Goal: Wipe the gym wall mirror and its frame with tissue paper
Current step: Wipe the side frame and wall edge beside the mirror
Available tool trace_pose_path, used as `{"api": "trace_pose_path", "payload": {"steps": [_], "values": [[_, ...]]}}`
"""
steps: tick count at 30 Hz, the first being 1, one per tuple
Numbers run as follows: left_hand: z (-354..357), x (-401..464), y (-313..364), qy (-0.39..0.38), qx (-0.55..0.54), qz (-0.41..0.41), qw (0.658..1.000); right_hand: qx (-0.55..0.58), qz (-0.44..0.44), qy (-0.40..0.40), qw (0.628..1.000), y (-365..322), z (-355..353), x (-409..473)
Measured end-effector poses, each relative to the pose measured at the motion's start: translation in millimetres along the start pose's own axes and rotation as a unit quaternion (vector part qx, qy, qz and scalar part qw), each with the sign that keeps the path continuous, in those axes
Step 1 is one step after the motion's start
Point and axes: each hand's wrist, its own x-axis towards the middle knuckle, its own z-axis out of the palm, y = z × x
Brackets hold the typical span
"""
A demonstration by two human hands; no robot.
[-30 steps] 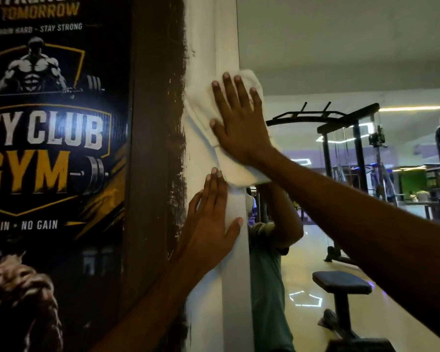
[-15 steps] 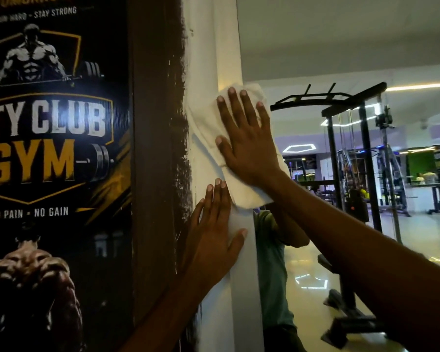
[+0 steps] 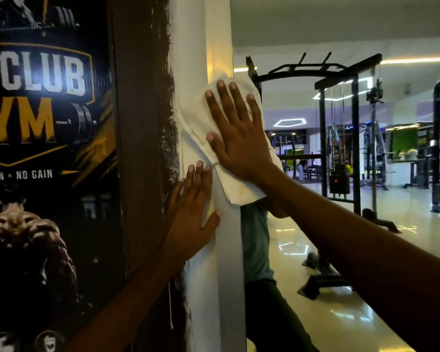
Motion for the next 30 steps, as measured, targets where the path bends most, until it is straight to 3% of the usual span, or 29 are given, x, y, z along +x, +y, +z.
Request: {"api": "trace_pose_path", "payload": {"steps": [3,5,9,12,15,20,27,30], "values": [[-28.4,2.2,-14.1,0.06,-0.027,-0.041,0.997,0.015,-0.005,-0.012,1.0,-14.5,1.9,-42.1],[-51.2,17.7,-22.7,0.061,0.001,-0.035,0.998,0.029,-0.016,-0.034,0.999,-26.1,1.4,-84.3],[-74.4,63.0,-24.3,-0.029,0.06,0.005,0.998,0.036,-0.011,-0.077,0.996,-44.3,3.0,-154.9],[-60.4,87.9,-14.9,-0.1,0.127,0.104,0.981,0.024,-0.014,-0.097,0.995,-51.2,6.3,-184.9],[-44.2,94.6,-5.8,-0.107,0.201,0.163,0.96,0.028,-0.003,-0.097,0.995,-61.3,10.0,-207.1],[-30.4,67.2,4.4,-0.108,0.204,0.149,0.962,0.005,0.0,-0.124,0.992,-89.0,18.6,-274.2],[-16.8,31.8,4.1,-0.113,0.224,0.178,0.952,0.014,0.056,-0.117,0.991,-101.6,22.3,-262.2],[-15.9,16.5,-1.3,-0.127,0.253,0.239,0.929,-0.016,0.003,-0.149,0.989,-125.0,31.4,-310.1]]}}
